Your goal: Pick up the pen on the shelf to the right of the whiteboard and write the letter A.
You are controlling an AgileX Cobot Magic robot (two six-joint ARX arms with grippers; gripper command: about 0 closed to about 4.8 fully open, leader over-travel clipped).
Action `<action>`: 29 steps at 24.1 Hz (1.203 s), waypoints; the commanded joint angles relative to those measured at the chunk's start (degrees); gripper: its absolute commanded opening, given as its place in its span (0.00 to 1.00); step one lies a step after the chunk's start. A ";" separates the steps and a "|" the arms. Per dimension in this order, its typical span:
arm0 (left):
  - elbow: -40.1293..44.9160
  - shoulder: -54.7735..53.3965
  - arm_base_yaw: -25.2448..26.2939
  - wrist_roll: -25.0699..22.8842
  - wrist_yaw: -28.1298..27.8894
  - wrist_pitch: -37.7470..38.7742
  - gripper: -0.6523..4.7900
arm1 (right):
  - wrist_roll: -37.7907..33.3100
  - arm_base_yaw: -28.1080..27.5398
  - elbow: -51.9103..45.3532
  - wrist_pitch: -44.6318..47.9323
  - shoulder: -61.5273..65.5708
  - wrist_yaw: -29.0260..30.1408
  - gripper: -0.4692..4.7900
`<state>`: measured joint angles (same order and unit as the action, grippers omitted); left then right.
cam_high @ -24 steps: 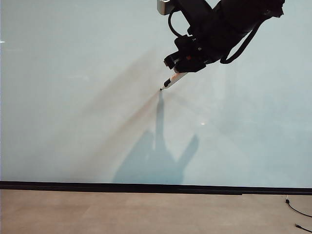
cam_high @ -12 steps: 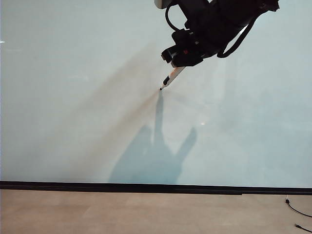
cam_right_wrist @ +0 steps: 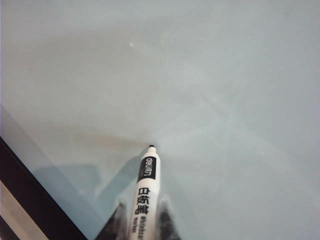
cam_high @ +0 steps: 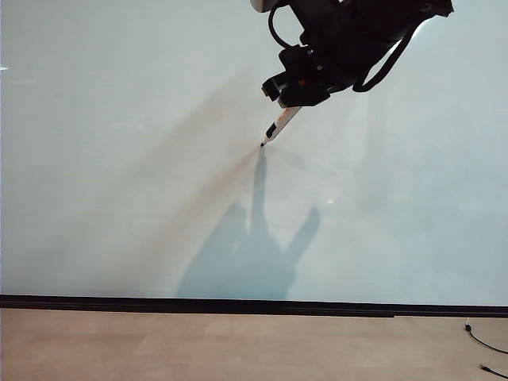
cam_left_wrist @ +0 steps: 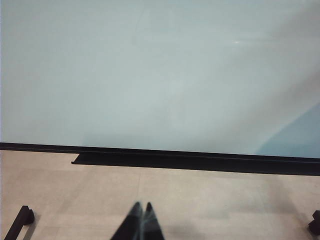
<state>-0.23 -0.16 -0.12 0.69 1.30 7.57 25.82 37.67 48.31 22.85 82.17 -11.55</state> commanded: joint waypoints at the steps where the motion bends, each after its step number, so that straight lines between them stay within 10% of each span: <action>1: -0.15 -0.02 0.00 -0.24 0.00 -0.33 0.11 | 0.46 -0.17 0.46 0.00 -1.14 -2.08 0.07; 29: -0.15 -0.02 0.00 -0.24 0.00 -0.33 0.11 | 3.17 -0.90 0.44 -0.72 -8.22 -3.17 0.07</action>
<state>-0.23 -0.16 -0.12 0.69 1.30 7.57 28.60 36.91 48.34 20.29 74.50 -13.89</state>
